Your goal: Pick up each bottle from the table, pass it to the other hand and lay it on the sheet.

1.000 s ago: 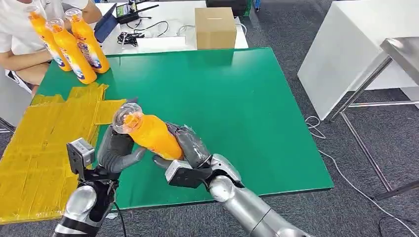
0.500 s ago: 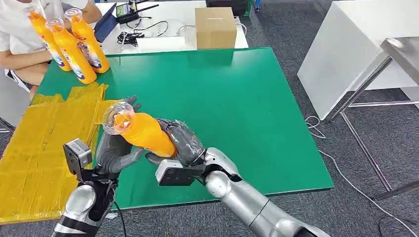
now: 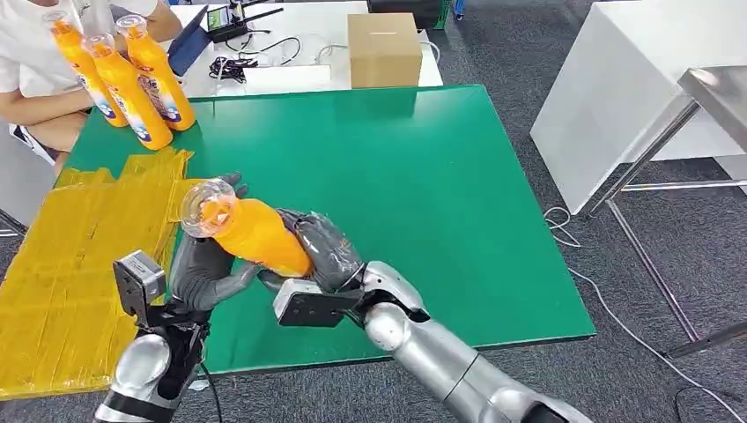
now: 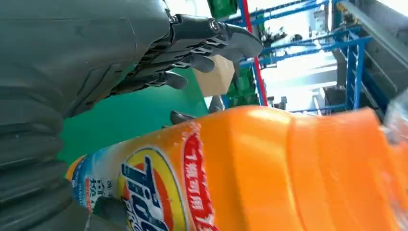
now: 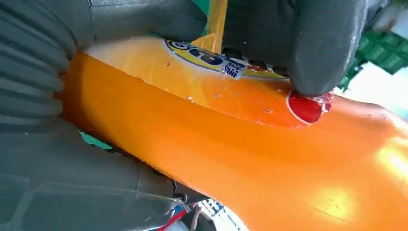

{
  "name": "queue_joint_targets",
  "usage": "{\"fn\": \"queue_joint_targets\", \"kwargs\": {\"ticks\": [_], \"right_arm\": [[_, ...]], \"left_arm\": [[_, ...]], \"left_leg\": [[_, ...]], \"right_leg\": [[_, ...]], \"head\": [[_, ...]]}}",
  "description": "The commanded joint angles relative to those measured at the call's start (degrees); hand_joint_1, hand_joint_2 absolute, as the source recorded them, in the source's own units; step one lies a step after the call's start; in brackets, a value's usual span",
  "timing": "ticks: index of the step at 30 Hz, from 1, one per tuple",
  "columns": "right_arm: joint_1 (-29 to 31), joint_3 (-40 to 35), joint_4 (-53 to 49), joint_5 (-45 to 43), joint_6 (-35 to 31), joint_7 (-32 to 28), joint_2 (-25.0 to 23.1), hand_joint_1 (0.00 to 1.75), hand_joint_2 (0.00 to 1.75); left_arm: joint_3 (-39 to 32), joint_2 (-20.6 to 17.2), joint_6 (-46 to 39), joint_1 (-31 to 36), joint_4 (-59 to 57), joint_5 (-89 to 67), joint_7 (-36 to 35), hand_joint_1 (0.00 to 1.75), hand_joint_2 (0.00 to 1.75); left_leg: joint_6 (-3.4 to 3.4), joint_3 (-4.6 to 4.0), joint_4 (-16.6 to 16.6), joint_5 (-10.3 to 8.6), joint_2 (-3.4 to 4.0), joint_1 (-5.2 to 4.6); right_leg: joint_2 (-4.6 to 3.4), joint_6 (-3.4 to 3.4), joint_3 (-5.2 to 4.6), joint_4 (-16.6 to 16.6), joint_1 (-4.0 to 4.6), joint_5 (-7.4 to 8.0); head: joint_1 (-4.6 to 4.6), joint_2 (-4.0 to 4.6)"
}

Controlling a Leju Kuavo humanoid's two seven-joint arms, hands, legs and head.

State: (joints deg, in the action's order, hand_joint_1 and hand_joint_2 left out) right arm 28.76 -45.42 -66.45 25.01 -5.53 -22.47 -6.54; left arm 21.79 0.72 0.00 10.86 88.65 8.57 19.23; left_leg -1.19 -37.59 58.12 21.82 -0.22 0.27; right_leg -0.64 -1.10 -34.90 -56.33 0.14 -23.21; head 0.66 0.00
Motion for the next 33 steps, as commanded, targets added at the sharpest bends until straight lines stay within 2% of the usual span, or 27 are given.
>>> {"fn": "queue_joint_targets", "kwargs": {"ticks": [1,3,6,11,16,20,23,26,30,33], "right_arm": [[4.99,-5.56,8.73,4.50,0.15,5.10,-0.34,1.75,1.75],[5.57,-5.55,10.20,5.30,-0.02,6.16,-0.78,1.75,1.75],[6.58,-5.31,13.57,9.93,-5.17,9.73,-1.83,1.75,1.75],[7.00,-4.90,17.52,15.01,-9.68,12.84,-3.71,1.75,1.75],[6.80,-3.95,18.96,15.00,-9.57,12.18,-4.65,1.75,1.75],[5.55,-3.08,16.39,14.80,-10.34,10.86,-4.99,1.75,1.75],[5.05,-3.18,14.75,14.91,-10.08,10.84,-4.84,1.75,1.75],[4.16,-4.11,12.67,15.35,-9.91,10.06,-4.55,1.75,1.75],[2.92,-4.70,10.19,15.25,-9.59,9.67,-3.54,1.75,1.75],[2.03,-4.47,8.15,14.98,-9.62,9.56,-2.56,1.75,1.75]], "left_arm": [[1.89,-1.21,-0.74,-0.53,3.53,-2.13,0.48,0.00,1.75],[2.10,-1.15,-0.96,-1.02,4.47,-2.96,0.39,0.00,1.75],[2.72,-0.88,-1.00,-1.43,5.15,-4.21,-0.26,0.00,1.75],[3.97,-0.19,-0.40,-1.12,4.31,-5.01,-1.26,0.00,1.75],[4.90,0.04,0.21,-0.56,3.53,-5.05,-1.58,0.00,1.75],[5.60,0.64,1.23,0.23,0.96,-4.44,-2.74,0.00,1.75],[5.92,0.92,1.22,0.67,-0.25,-4.47,-2.70,0.00,1.75],[6.14,1.09,1.03,1.54,-1.65,-4.77,-2.81,0.00,1.75],[4.80,-0.15,-0.06,2.35,-1.30,-5.95,-2.38,0.00,1.75],[0.79,-0.31,-2.52,2.00,0.33,-6.09,-1.26,0.00,1.75]], "left_leg": [[0.03,0.14,-0.03,0.06,0.04,0.00],[0.03,0.21,-0.01,0.10,0.07,0.00],[0.04,0.19,-0.01,0.10,0.10,-0.01],[0.04,0.34,-0.02,0.15,0.04,-0.01],[0.03,0.20,-0.02,0.08,-0.04,0.00],[0.04,0.32,-0.01,0.14,-0.08,0.00],[0.01,0.10,-0.03,0.02,-0.08,-0.02],[0.05,0.35,-0.02,0.14,-0.08,-0.02],[0.04,0.25,-0.02,0.10,-0.12,-0.01],[0.04,0.26,-0.01,0.12,-0.07,-0.01]], "right_leg": [[-0.01,-0.01,0.13,0.03,0.00,-0.04],[-0.02,-0.02,0.20,0.02,0.00,-0.08],[-0.05,-0.02,0.18,0.00,-0.01,-0.08],[0.01,-0.03,0.34,0.02,-0.01,-0.13],[0.08,-0.02,0.21,0.02,0.00,-0.10],[0.14,-0.03,0.34,0.02,0.00,-0.17],[0.11,-0.02,0.09,0.01,-0.03,-0.06],[0.15,-0.03,0.36,0.02,-0.02,-0.18],[0.17,-0.02,0.26,0.01,-0.01,-0.15],[0.13,-0.01,0.25,-0.01,-0.01,-0.15]], "head": [[-0.02,0.00],[0.00,0.00],[-0.02,0.00],[0.00,0.00],[-0.02,0.00],[0.00,0.00],[-0.02,0.00],[-0.02,0.00],[-0.02,0.00],[-0.02,0.00]]}}
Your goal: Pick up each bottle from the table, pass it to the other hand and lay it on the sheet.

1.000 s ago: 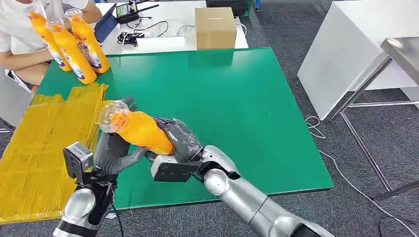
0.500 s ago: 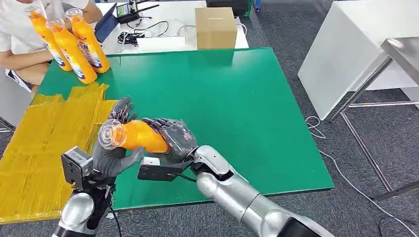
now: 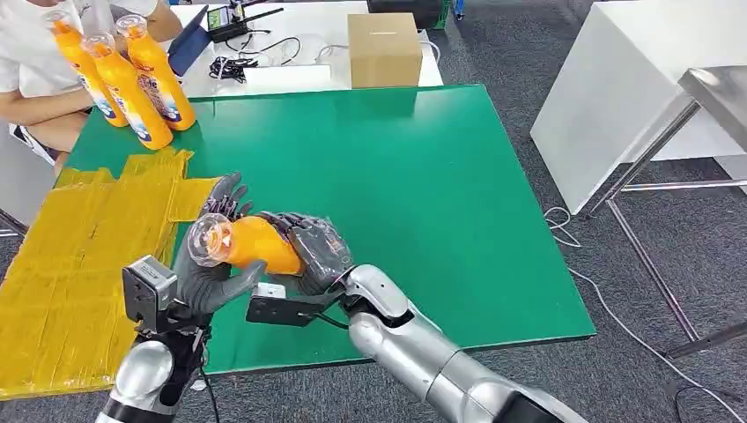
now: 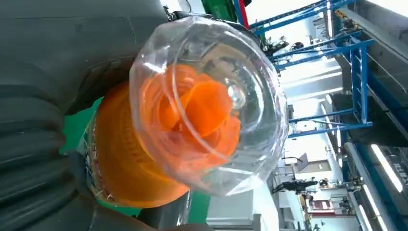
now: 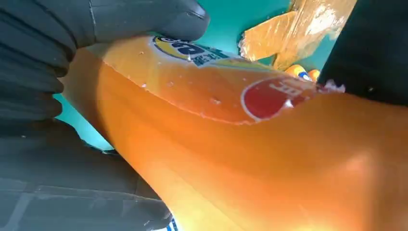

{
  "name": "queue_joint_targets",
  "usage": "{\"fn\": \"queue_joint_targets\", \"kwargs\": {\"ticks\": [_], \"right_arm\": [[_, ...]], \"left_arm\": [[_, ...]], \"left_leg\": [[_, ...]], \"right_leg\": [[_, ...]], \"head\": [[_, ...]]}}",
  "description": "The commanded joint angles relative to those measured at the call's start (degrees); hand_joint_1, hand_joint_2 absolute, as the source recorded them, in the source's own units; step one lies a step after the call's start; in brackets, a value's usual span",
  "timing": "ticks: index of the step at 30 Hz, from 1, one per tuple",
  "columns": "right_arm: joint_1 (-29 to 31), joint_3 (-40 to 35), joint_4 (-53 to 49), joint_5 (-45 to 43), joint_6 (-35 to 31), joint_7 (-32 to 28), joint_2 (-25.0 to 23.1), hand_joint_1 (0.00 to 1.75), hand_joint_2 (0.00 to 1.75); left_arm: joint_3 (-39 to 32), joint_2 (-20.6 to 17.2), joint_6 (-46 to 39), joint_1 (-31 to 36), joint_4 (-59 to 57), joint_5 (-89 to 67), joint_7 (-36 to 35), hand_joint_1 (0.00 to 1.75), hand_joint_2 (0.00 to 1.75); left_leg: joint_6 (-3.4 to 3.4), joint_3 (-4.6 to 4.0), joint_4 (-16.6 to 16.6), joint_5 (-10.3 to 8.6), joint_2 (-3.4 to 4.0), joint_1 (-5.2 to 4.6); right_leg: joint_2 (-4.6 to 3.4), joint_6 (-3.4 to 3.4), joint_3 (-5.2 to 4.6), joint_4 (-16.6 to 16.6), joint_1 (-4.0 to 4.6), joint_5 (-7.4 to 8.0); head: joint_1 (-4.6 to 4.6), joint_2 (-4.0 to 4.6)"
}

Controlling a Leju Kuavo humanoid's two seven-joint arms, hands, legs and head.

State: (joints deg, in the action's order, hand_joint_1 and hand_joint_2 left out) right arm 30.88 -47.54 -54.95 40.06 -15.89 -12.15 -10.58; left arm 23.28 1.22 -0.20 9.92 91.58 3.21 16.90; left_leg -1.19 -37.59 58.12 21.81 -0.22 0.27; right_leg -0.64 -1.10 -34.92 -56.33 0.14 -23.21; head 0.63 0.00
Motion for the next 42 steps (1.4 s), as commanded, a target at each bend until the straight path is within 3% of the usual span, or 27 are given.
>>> {"fn": "queue_joint_targets", "kwargs": {"ticks": [1,5,21,42], "right_arm": [[-0.46,-2.20,-4.24,-0.12,0.56,-0.80,1.78,1.75,1.75],[-1.11,-2.46,-6.18,-0.06,0.12,-1.14,1.97,1.75,1.75],[-1.30,-1.85,-7.89,-2.60,-0.29,-1.74,1.91,1.75,1.75],[-1.24,-1.76,-10.10,-3.60,-2.77,-3.19,1.94,1.75,1.75]], "left_arm": [[-2.61,-0.26,-3.46,2.56,-2.01,-0.61,1.19,0.00,1.75],[-5.24,0.16,-5.47,3.06,-3.96,-0.93,0.38,0.00,1.75],[-4.88,0.51,-6.72,3.59,-8.47,-1.93,0.05,0.00,1.75],[-4.04,0.64,-3.57,4.44,-12.53,2.26,-1.70,0.00,1.75]], "left_leg": [[0.04,0.16,-0.01,0.08,-0.02,0.02],[0.06,0.34,-0.02,0.14,-0.08,0.01],[0.05,0.29,-0.05,0.11,-0.03,-0.02],[0.06,0.31,-0.05,0.12,-0.02,-0.04]], "right_leg": [[0.08,-0.01,0.18,0.02,0.02,-0.08],[0.16,-0.02,0.36,0.01,0.02,-0.17],[0.09,-0.01,0.30,0.03,-0.02,-0.13],[0.08,-0.01,0.30,0.00,-0.03,-0.15]], "head": [[0.00,0.00],[0.02,0.00],[0.00,0.00],[0.00,0.00]]}}
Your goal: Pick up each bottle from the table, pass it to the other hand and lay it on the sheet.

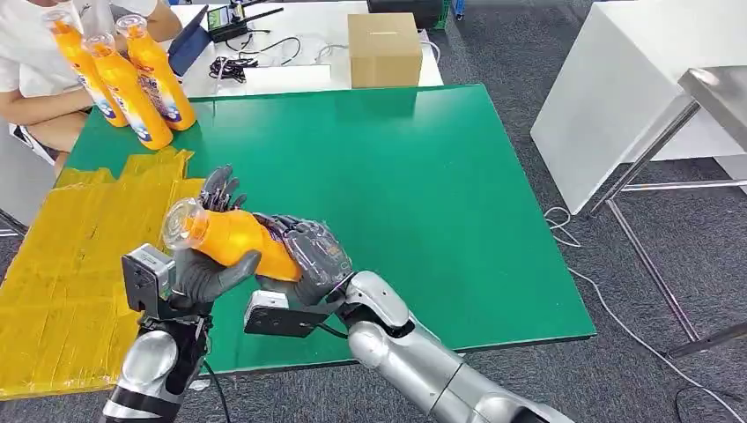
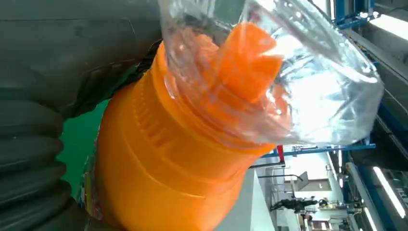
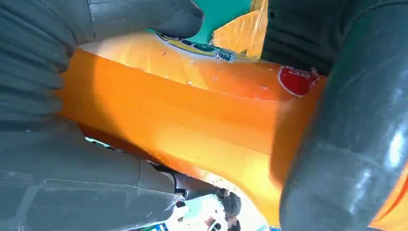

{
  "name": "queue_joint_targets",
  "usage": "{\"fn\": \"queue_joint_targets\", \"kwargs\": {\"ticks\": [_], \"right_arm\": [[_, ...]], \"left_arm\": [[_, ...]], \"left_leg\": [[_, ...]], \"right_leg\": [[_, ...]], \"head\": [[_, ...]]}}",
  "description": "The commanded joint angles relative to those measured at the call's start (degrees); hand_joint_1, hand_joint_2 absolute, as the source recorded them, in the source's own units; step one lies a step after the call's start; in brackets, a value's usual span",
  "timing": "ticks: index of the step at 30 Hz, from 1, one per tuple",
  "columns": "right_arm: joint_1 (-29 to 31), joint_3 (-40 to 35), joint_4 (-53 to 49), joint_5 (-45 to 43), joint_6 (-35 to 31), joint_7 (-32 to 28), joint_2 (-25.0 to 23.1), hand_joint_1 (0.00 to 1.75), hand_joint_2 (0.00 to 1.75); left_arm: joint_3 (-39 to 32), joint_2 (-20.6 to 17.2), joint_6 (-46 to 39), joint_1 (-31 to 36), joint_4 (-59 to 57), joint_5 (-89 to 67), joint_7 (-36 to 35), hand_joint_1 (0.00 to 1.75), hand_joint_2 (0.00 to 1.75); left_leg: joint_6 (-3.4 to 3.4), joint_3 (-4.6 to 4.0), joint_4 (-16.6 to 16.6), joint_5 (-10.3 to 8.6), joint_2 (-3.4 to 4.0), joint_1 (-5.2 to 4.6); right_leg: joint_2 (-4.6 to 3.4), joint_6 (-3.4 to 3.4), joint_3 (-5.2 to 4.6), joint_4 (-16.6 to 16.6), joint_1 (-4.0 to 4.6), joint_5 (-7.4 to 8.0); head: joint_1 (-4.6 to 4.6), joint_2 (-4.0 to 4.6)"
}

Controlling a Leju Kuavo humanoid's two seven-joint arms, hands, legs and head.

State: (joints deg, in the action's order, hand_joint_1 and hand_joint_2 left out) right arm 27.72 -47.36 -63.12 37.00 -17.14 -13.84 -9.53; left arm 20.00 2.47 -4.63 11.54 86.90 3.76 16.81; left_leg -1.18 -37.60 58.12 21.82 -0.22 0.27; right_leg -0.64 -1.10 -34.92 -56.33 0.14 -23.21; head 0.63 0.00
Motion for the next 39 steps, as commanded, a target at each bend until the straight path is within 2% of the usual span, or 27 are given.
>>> {"fn": "queue_joint_targets", "kwargs": {"ticks": [1,14,15,16,39], "right_arm": [[1.92,-2.02,-2.03,-0.62,-1.51,-1.57,0.87,1.75,1.75],[2.08,-2.62,-1.23,-2.07,-1.18,-1.92,0.62,1.75,1.75],[2.09,-2.66,-1.29,-2.12,-1.15,-1.94,0.63,1.75,1.75],[2.08,-2.74,-1.41,-2.23,-1.11,-2.02,0.63,1.75,1.75],[2.27,-2.02,-0.55,-3.56,-2.46,-1.95,0.55,1.75,1.75]], "left_arm": [[-0.74,-0.64,0.99,2.91,-8.14,1.91,-1.66,0.00,1.75],[-0.98,-0.50,0.17,2.60,-7.87,3.01,-1.02,0.00,1.75],[-1.24,-0.35,-0.11,2.56,-7.86,3.23,-0.91,0.66,1.75],[-1.52,-0.29,-0.42,2.48,-7.74,3.48,-0.64,1.75,1.75],[-2.41,0.06,-1.94,2.02,-7.40,6.23,0.37,1.75,1.75]], "left_leg": [[0.04,0.22,-0.04,0.08,0.00,-0.02],[0.03,0.18,-0.05,0.07,0.04,-0.03],[0.06,0.35,-0.05,0.14,0.06,-0.03],[0.05,0.25,-0.05,0.10,0.06,-0.03],[0.05,0.27,-0.04,0.11,0.07,-0.02]], "right_leg": [[0.05,-0.01,0.21,0.02,-0.02,-0.09],[0.00,-0.01,0.17,0.02,-0.02,-0.06],[0.00,-0.02,0.33,0.02,-0.03,-0.14],[-0.01,-0.01,0.23,0.02,-0.02,-0.09],[-0.02,-0.02,0.27,0.02,-0.01,-0.09]], "head": [[0.00,0.00],[0.00,0.00],[0.00,0.00],[0.00,0.00],[0.00,0.00]]}}
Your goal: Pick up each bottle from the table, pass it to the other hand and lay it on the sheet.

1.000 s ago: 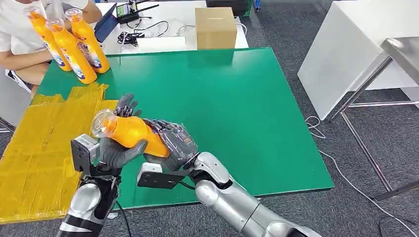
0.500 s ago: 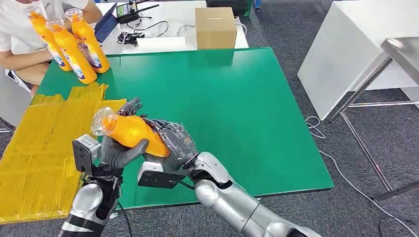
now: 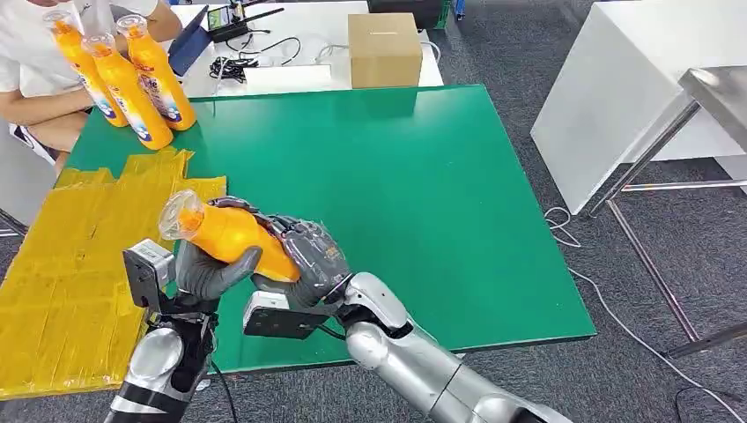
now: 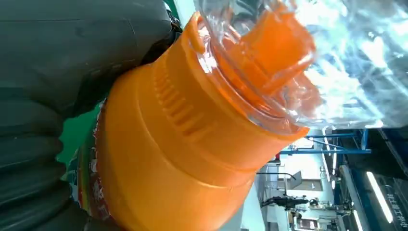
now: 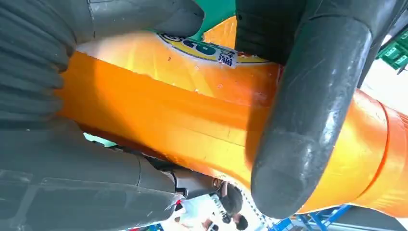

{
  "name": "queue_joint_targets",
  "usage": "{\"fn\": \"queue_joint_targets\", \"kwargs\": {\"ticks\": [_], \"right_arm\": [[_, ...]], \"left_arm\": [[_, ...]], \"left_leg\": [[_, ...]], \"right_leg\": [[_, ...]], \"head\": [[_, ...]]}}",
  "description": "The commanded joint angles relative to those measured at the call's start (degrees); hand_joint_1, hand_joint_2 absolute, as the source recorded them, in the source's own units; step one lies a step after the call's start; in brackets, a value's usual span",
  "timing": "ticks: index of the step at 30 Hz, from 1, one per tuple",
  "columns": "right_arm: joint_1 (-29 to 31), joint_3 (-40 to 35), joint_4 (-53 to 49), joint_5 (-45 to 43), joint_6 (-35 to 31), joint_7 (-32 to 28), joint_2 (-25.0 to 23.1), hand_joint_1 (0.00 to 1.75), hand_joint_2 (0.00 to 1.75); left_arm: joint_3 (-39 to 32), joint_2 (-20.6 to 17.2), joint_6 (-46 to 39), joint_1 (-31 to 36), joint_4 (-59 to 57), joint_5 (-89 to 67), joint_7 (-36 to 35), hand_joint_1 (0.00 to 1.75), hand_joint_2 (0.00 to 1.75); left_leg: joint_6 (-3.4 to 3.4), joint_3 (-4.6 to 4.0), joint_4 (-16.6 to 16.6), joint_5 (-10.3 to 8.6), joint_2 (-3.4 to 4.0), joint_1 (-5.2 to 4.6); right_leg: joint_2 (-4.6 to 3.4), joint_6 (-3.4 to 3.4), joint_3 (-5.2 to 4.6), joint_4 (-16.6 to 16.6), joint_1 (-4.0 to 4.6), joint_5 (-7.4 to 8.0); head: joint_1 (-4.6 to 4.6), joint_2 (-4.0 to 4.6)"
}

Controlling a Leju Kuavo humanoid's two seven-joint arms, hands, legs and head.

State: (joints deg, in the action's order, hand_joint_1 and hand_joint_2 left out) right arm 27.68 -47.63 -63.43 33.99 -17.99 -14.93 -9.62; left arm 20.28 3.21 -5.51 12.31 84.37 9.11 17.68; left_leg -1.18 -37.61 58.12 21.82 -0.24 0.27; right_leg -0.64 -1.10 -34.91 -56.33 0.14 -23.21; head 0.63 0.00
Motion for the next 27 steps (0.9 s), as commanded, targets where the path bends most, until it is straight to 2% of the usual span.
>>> {"fn": "queue_joint_targets", "kwargs": {"ticks": [1,4,5,6,7,19,23,25,27], "right_arm": [[1.76,-0.95,-1.02,-0.98,-2.86,-1.36,0.60,1.50,1.75],[1.76,-0.95,-1.02,-0.98,-2.86,-1.36,0.60,1.50,1.75],[1.76,-0.95,-1.02,-0.98,-2.86,-1.36,0.60,1.50,1.75],[1.52,-0.72,-1.42,-1.10,-3.26,-1.46,0.60,0.19,1.75],[1.05,-0.17,-1.97,-1.16,-4.46,-1.74,0.51,0.00,1.75],[0.21,0.64,-3.11,-1.73,-6.12,-2.28,0.56,0.00,1.75],[-1.66,3.00,-5.93,-3.81,-9.64,-2.79,1.25,0.00,1.75],[-1.66,3.00,-5.93,-3.81,-9.64,-2.79,1.25,0.00,1.75],[-1.70,3.10,-5.94,-3.98,-9.86,-2.85,1.30,0.00,1.75]], "left_arm": [[-2.81,-0.63,-1.15,1.23,-4.82,1.19,-0.36,1.75,1.75],[-2.81,-0.63,-1.15,1.23,-4.82,1.19,-0.36,1.75,1.75],[-2.81,-0.63,-1.15,1.23,-4.82,1.19,-0.36,1.75,1.75],[-2.82,-0.63,-1.19,1.17,-4.72,1.28,-0.33,1.75,1.75],[-2.95,-0.61,-1.36,1.06,-4.60,1.54,-0.24,1.75,1.75],[-3.15,-0.56,-1.71,0.94,-4.37,2.03,-0.05,1.75,1.75],[-3.36,-0.20,-2.71,1.42,-5.70,3.76,-0.02,1.75,1.75],[-3.36,-0.20,-2.71,1.42,-5.70,3.76,-0.02,1.75,1.75],[-3.36,-0.15,-2.82,1.55,-6.06,4.06,0.08,1.75,1.75]], "left_leg": [[0.03,0.15,-0.04,0.05,0.05,-0.02],[0.06,0.41,-0.05,0.17,0.08,-0.04],[0.04,0.25,-0.04,0.10,0.07,-0.02],[0.06,0.39,-0.04,0.16,0.08,-0.04],[0.05,0.29,-0.04,0.12,0.07,-0.03],[0.04,0.27,-0.05,0.11,0.06,-0.03],[0.05,0.35,-0.04,0.14,0.04,-0.04],[0.04,0.32,-0.03,0.10,-0.17,0.01],[0.06,0.37,-0.05,0.13,-0.07,0.00]], "right_leg": [[-0.01,-0.01,0.13,0.02,-0.02,-0.04],[-0.01,-0.02,0.37,0.02,-0.03,-0.16],[-0.02,-0.02,0.22,0.02,-0.01,-0.09],[-0.01,-0.02,0.35,0.01,-0.03,-0.15],[-0.02,-0.02,0.26,0.02,-0.02,-0.11],[-0.01,-0.01,0.24,0.02,-0.02,-0.10],[0.03,-0.02,0.32,0.02,-0.03,-0.15],[0.25,-0.01,0.31,0.04,0.00,-0.17],[0.15,-0.01,0.36,0.05,0.00,-0.17]], "head": [[0.00,0.00],[0.00,0.00],[0.00,0.00],[0.00,0.00],[0.00,0.00],[0.00,0.00],[0.00,0.00],[0.04,0.00],[0.00,0.00]]}}
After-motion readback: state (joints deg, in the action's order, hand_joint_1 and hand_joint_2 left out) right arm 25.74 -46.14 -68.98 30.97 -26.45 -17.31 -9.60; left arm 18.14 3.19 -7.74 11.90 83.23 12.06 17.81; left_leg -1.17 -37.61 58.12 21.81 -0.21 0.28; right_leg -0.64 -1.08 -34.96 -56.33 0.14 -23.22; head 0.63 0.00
